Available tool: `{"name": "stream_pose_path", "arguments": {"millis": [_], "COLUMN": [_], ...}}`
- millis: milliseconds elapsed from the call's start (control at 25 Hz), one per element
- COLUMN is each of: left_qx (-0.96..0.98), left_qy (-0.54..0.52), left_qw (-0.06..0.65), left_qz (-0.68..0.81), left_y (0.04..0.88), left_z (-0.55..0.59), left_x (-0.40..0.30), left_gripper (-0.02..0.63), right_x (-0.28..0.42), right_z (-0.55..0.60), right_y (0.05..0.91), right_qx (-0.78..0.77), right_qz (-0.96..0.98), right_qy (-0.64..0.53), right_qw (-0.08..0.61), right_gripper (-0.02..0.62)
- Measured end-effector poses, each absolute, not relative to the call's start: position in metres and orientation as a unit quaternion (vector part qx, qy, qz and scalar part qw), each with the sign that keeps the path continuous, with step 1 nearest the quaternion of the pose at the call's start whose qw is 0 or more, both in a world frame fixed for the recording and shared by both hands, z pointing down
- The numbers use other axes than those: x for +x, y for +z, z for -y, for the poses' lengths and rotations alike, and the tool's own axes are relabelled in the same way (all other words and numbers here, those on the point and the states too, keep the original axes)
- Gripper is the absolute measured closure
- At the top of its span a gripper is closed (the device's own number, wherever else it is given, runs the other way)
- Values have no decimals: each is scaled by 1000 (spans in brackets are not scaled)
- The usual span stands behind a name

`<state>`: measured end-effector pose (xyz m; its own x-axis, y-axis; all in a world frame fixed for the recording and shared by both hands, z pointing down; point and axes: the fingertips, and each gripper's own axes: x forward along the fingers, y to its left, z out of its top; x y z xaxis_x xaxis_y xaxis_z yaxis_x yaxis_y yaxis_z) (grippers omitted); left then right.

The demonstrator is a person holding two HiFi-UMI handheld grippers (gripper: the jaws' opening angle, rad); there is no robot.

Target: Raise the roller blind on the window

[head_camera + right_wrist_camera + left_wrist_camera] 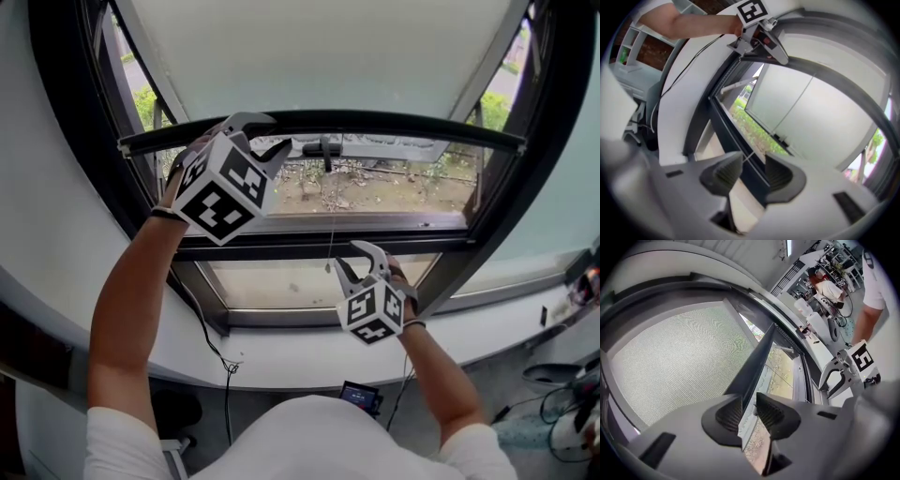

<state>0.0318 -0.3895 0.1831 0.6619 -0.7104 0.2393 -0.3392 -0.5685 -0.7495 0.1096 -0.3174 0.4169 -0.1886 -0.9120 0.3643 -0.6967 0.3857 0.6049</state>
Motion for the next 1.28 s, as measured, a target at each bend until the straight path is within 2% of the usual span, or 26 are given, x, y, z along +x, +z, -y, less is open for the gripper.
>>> {"name": "stream_pose_path", "arguments": {"millis": [1000,1280], "left_qx": [-834,-832], "left_qy": [-239,-241], "left_qw": [369,371], "left_qz": [-333,-335], "left_y": [115,105], "left_z": [390,391], "left_x": [31,31], "left_gripper": [502,502], "right_x": [104,96], "right_z": [317,334], "right_y": [424,429], "right_qx": [528,527], "right_qz": [759,779], "right_qy": [-147,-94], "right_qw": [353,327], "right_gripper": [449,446]}}
